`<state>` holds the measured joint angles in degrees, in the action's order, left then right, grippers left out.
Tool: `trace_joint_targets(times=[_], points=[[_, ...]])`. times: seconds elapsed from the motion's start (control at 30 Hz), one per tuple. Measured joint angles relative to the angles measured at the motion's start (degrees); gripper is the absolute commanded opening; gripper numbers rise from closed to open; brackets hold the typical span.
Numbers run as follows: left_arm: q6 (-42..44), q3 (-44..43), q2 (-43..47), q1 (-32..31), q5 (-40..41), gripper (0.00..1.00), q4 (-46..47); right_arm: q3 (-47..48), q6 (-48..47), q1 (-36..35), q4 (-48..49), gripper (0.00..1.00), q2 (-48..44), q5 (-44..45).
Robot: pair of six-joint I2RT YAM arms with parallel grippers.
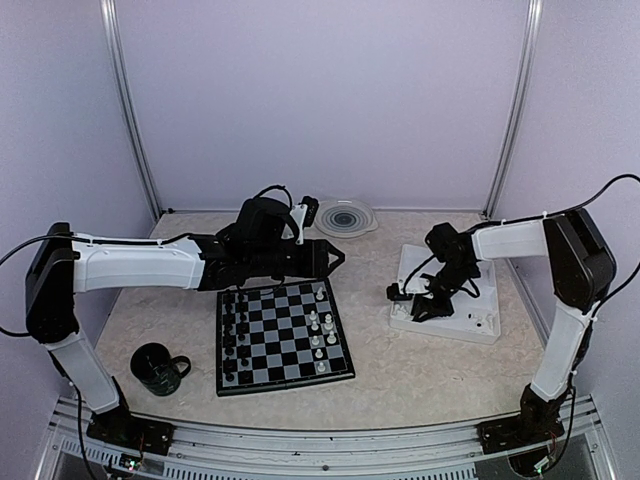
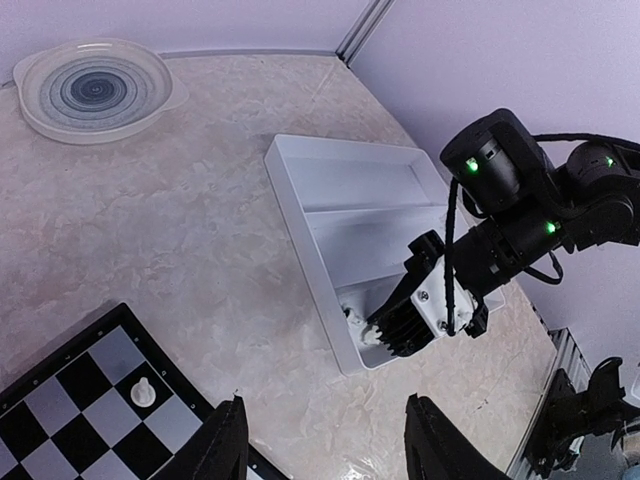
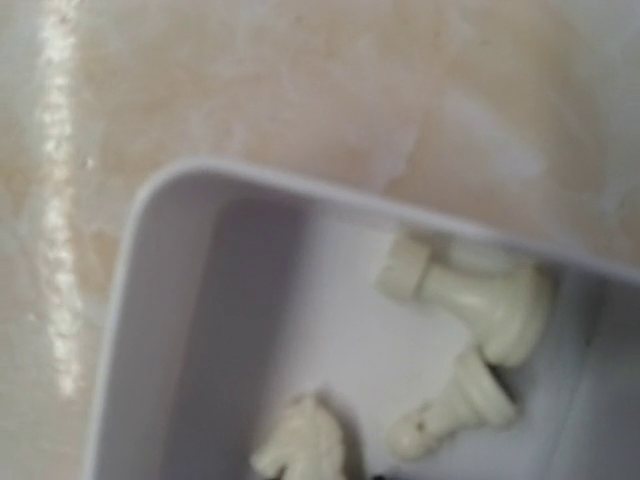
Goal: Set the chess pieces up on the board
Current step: Pick up the knight from the storage box.
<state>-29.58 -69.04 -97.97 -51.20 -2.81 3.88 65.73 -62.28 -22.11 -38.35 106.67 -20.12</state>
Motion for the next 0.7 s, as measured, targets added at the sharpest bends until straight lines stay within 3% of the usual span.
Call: trace_joint_targets(times=[0.37, 0.7], points=[[-0.2, -0.31, -0.31, 0.0, -1.64, 0.54, 2.23, -1.14, 3.06, 6.01, -3.06, 0.07, -4.48, -4.74], [-3.45, -3.08, -6.56, -1.18, -5.18, 0.54, 8.37, 1.36, 11.34, 9.14, -5.03, 0.07, -11.41, -20.72]])
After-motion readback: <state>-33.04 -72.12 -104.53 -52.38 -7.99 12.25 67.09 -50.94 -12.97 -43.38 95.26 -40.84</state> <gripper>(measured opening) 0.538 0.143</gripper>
